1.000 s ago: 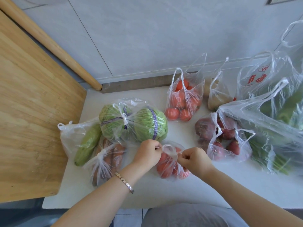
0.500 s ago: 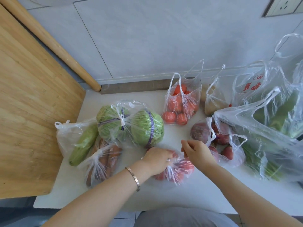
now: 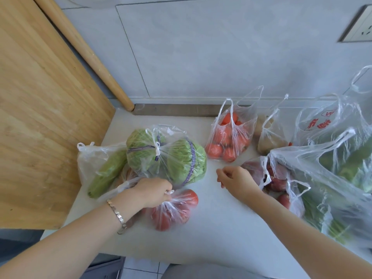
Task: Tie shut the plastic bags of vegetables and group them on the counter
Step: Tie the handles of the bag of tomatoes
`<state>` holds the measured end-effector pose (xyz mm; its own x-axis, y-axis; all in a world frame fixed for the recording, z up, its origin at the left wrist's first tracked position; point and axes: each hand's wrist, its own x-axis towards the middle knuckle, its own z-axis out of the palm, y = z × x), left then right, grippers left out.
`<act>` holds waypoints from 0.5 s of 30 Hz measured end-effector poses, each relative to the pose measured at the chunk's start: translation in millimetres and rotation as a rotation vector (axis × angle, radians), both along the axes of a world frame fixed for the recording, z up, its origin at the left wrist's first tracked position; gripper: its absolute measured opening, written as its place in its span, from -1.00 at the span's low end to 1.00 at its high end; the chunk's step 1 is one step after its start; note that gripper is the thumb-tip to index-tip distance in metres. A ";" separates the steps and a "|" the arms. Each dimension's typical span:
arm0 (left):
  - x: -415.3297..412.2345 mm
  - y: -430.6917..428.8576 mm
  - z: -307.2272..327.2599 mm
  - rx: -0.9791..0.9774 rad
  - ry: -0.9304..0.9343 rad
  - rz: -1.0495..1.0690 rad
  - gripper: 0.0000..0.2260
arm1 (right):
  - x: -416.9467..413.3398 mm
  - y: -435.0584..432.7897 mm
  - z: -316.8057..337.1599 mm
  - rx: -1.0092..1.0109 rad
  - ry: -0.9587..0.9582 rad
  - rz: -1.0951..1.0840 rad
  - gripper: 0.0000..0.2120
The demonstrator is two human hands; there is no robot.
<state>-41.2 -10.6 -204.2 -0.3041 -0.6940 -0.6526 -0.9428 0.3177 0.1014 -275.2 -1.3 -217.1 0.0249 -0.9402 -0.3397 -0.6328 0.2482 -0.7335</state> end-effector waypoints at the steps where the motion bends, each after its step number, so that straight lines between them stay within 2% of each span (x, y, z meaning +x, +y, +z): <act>1: -2.0 -2.2 2.4 0.015 0.003 0.010 -0.72 | 1.2 -3.8 2.1 -0.011 0.008 0.018 -0.64; 3: -15.2 -11.0 14.9 0.012 0.070 0.039 -0.83 | 1.8 -13.4 9.6 -0.044 0.008 0.031 -0.64; 6: -48.1 -41.0 36.9 -0.168 0.290 0.167 -0.82 | -4.6 -33.6 29.2 -0.129 0.019 0.018 -0.64; 8: -74.3 -68.9 47.6 -0.282 0.447 0.273 -0.77 | -14.5 -50.6 43.8 -0.199 0.043 -0.020 -0.60; 10: -99.9 -94.3 53.1 -0.327 0.596 0.406 -0.64 | -26.8 -66.9 57.5 -0.231 0.075 -0.068 -0.57; 13: -131.3 -129.8 54.9 -0.272 0.717 0.561 -0.45 | -47.1 -89.6 68.5 -0.232 0.165 -0.125 -0.64; 15: -147.0 -149.0 51.9 -0.163 0.720 0.598 -0.51 | -59.1 -104.5 69.6 -0.225 0.224 -0.165 -0.74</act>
<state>-188.2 -159.6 -152.3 -0.1605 -0.9308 -0.3284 -0.6821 -0.1359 0.7185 -334.3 -105.8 -147.5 -0.1856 -0.9772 -0.1033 -0.7491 0.2088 -0.6287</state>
